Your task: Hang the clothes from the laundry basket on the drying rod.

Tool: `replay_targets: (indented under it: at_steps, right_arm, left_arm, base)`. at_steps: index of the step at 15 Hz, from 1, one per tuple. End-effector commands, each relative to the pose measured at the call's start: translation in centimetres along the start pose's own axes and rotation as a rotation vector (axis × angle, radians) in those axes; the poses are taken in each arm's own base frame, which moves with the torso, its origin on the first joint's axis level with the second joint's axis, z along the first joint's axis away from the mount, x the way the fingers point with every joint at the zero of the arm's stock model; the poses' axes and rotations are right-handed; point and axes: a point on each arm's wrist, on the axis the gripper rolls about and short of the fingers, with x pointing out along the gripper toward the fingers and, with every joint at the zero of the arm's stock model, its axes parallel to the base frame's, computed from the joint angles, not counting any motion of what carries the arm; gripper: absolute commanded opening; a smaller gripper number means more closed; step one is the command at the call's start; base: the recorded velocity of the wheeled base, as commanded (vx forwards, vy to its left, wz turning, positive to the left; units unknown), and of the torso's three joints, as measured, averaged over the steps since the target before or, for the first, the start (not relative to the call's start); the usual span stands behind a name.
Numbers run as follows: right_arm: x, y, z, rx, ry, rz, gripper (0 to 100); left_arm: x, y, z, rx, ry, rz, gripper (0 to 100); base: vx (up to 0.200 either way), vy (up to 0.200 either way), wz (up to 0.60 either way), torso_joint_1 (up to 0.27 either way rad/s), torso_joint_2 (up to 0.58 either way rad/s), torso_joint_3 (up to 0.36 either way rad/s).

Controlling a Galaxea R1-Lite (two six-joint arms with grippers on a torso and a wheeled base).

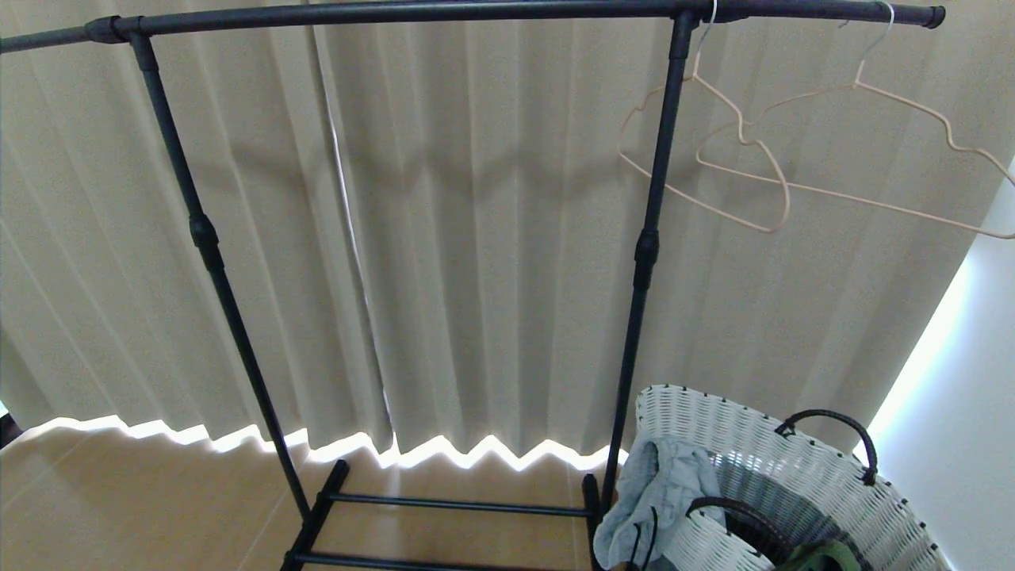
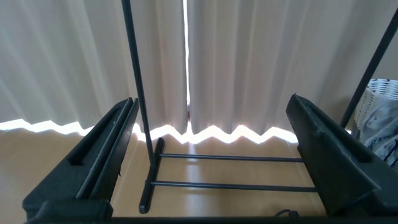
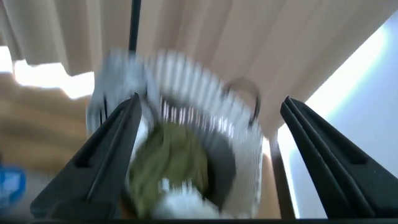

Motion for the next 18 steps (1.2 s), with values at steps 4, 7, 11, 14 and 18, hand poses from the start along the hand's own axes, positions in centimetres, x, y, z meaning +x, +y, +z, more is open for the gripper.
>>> replay_targets:
  at_steps: [4,7,11,14,18]
  right_arm:
    - [6.7,0.4,-0.8,-0.077,0.641,0.169,100]
    - [9.1,0.6,-1.1,-0.085,0.762,0.206,100]
    - [15.2,1.0,-2.3,-0.199,0.86,0.204,100]
    - [17.9,1.3,-3.5,-0.222,0.884,0.171,100]
    - [20.4,1.5,-4.9,-0.242,0.9,0.116,100]
  left_arm:
    - [0.0,0.0,0.0,-0.001,-0.001,0.001,100]
    - [0.0,0.0,0.0,-0.001,-0.001,0.001,100]
    - [0.0,0.0,0.0,-0.001,-0.001,0.001,100]
    - [0.0,0.0,0.0,-0.001,-0.001,0.001,100]
    - [0.0,0.0,0.0,-0.001,-0.001,0.001,100]
  base:
    - [0.0,0.0,0.0,0.0,0.0,0.0]
    - [0.0,0.0,0.0,0.0,0.0,0.0]
    - [0.0,0.0,0.0,0.0,0.0,0.0]
    - [0.0,0.0,0.0,0.0,0.0,0.0]
    - [0.0,0.0,0.0,0.0,0.0,0.0]
